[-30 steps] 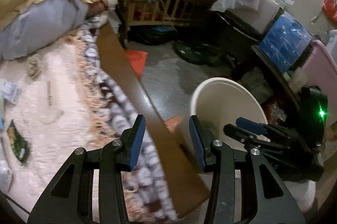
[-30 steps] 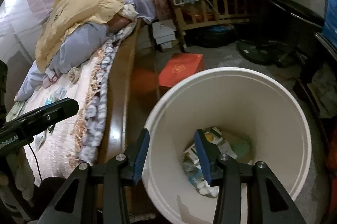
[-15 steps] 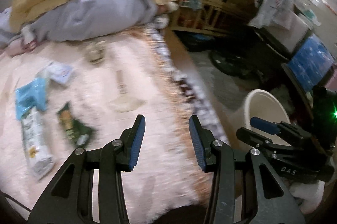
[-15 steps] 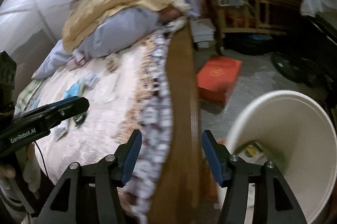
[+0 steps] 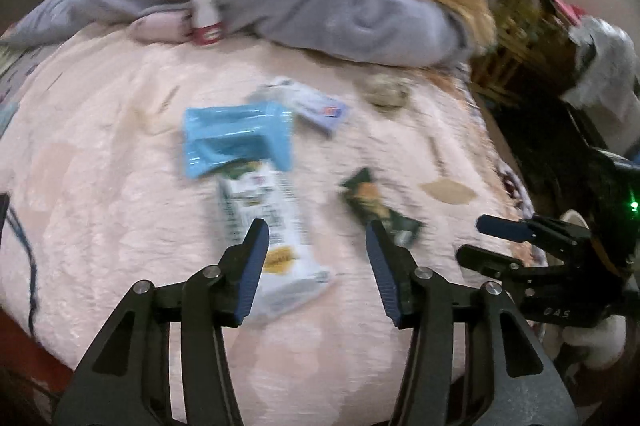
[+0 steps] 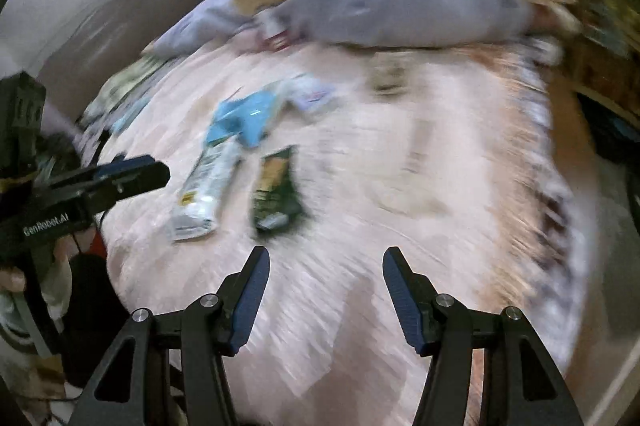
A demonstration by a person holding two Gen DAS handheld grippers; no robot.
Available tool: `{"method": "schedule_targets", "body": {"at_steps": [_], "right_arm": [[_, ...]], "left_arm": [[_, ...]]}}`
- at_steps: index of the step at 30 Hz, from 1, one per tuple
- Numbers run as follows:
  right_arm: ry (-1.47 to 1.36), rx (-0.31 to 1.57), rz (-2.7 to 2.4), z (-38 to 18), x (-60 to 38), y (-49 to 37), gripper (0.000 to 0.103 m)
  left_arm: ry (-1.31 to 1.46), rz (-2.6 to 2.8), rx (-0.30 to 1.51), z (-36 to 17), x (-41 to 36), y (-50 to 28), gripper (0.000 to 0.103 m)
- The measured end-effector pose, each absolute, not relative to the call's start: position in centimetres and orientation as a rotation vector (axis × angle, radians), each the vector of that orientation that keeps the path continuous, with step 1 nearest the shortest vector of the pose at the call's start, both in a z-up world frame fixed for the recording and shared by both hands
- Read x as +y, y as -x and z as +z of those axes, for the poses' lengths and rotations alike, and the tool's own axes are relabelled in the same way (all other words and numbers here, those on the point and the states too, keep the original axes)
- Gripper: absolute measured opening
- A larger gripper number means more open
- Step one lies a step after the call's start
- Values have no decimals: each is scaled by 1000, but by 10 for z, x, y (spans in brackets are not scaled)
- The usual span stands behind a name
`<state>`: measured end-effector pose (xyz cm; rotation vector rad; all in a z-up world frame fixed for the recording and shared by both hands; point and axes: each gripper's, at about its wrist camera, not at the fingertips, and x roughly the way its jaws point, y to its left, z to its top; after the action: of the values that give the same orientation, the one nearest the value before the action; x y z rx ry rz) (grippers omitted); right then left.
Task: Collect trash
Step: 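Grasp the white milk carton with the left tool while the right tool grasps the green snack wrapper, then carry the milk carton and green wrapper to the white bucket and open both tools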
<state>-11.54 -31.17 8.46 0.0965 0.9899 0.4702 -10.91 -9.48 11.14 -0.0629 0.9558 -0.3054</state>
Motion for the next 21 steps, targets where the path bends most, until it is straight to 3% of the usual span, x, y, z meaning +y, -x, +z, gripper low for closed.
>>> {"method": "schedule_targets", "body": {"at_steps": [9,10,11,21], "right_arm": [[-6,1060,593,54,-251,56,56],[1,1073,596,48,-248,53,50],[22,1082,578,42,-245,50,36],[-48,992,504,64,-295,80,32]], "left_arm": [[178,-238,1015,82,-59,87,58],[182,-234,1027,76,-59,83,58],[184,-232,1039,70,-61,79,58],[157,-262,1052,40,-93,64,67]]}}
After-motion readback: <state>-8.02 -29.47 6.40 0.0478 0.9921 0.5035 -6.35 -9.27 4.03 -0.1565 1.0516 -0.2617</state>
